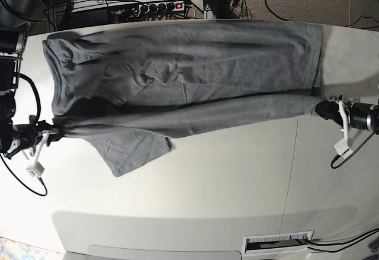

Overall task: Fold the T-shirt properly
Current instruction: 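Lift the shirt's side edge with both grippers and fold it over the body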

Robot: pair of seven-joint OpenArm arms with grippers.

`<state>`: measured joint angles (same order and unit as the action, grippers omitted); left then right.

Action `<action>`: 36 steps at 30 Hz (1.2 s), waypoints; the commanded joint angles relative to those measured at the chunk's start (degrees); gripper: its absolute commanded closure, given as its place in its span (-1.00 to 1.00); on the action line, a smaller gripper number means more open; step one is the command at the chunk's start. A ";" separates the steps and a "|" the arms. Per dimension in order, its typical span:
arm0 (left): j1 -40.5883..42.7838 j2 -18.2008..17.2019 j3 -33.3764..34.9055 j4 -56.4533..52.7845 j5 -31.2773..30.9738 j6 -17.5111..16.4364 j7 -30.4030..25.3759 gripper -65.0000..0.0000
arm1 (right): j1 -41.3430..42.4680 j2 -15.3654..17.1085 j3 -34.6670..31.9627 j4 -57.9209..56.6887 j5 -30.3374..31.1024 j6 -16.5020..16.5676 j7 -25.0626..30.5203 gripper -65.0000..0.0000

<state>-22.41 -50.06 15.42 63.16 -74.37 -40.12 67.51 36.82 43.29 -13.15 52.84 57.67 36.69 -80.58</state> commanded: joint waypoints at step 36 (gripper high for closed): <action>10.91 -6.69 -0.59 5.60 1.20 0.12 -4.94 1.00 | -35.23 2.27 25.29 38.47 -4.66 2.95 6.69 1.00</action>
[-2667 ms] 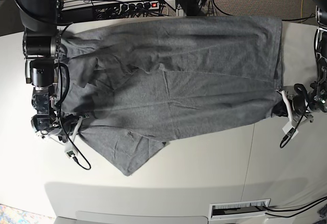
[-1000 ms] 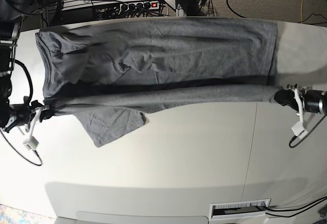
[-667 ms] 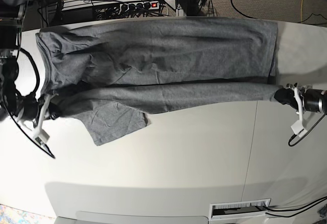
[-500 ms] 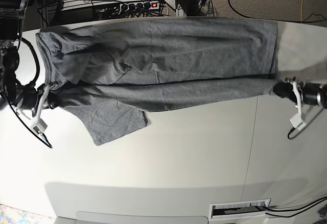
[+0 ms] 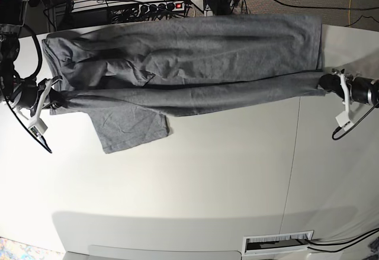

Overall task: Fold the T-shirt properly
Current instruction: 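Lift the shirt's side edge with both grippers and fold it over the body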

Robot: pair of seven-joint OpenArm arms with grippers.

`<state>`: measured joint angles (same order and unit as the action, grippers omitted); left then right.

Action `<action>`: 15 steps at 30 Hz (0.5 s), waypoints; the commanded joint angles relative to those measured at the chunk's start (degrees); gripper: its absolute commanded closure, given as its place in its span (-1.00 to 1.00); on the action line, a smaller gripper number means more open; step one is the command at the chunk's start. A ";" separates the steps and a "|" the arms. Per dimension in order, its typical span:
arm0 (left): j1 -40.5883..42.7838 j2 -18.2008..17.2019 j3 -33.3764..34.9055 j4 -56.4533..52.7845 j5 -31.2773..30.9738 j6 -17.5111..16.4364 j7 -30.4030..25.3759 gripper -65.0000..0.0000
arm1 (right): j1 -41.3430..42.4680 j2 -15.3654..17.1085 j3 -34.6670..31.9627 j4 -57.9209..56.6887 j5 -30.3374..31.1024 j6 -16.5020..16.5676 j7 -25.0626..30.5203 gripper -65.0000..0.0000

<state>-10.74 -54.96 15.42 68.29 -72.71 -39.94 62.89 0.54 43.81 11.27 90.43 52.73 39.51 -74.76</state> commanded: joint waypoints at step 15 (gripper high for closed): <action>-0.35 -4.24 -0.61 8.20 -2.21 -0.06 2.51 1.00 | 0.70 1.92 5.40 0.87 0.42 0.11 -1.22 1.00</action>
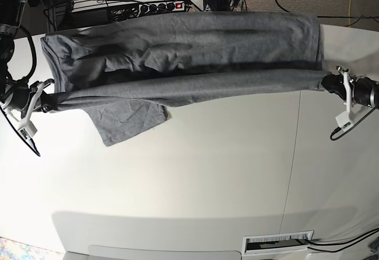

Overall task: Fold the T-shirt properly
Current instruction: 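Lift the shirt's side edge with both grippers and fold it over the body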

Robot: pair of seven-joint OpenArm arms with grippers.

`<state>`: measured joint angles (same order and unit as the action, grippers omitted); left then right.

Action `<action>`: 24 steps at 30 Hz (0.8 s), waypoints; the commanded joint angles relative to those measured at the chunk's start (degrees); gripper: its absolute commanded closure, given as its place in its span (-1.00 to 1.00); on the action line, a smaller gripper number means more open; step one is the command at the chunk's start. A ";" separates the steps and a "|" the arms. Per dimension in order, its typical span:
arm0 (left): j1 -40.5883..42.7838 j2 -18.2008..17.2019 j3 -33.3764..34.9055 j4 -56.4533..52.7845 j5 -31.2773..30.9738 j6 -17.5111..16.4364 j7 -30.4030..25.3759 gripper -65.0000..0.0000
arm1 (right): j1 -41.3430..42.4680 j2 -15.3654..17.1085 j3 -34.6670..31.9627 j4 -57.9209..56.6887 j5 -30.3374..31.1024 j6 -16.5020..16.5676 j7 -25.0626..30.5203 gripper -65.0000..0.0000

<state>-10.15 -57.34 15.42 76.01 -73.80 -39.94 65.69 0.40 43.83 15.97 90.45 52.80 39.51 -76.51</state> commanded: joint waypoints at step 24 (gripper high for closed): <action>4.09 -5.68 -0.61 7.54 -10.38 -0.06 10.84 1.00 | -2.64 5.64 0.70 2.71 0.26 0.07 -0.11 1.00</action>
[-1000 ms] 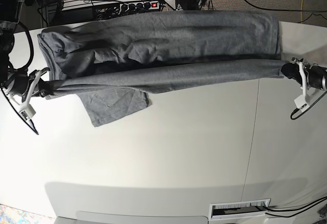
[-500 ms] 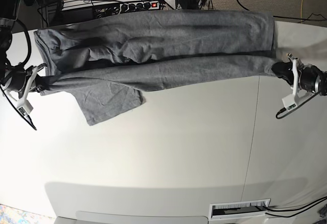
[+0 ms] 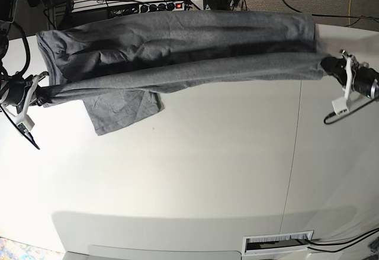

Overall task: Fold the T-shirt properly
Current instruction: 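Lift the shirt's side edge with both grippers and fold it over the body, then lower the folded edge onto the shirt and release both grippers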

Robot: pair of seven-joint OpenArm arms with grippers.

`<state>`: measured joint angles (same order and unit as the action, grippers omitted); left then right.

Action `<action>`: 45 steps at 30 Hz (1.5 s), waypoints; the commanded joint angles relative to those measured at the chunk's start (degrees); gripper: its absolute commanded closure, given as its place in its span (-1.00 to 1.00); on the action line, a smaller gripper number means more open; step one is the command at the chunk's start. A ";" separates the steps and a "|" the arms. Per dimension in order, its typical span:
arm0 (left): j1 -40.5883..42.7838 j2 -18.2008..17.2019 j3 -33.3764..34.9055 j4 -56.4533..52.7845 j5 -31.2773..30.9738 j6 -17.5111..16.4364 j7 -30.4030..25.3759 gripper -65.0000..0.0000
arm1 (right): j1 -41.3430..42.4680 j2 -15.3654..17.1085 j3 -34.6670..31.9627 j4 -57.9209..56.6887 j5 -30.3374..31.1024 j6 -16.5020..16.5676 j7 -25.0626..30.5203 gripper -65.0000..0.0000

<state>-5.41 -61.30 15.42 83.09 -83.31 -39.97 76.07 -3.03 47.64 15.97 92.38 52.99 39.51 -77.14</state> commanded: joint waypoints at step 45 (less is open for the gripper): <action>8.07 6.82 -0.61 0.46 29.33 -0.03 -18.71 0.54 | -3.93 1.75 0.70 0.72 -17.46 -0.15 1.84 0.28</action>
<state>2.68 -53.21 14.94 83.99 -59.83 -40.97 54.43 -7.62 47.62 15.97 92.38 35.59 39.46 -75.20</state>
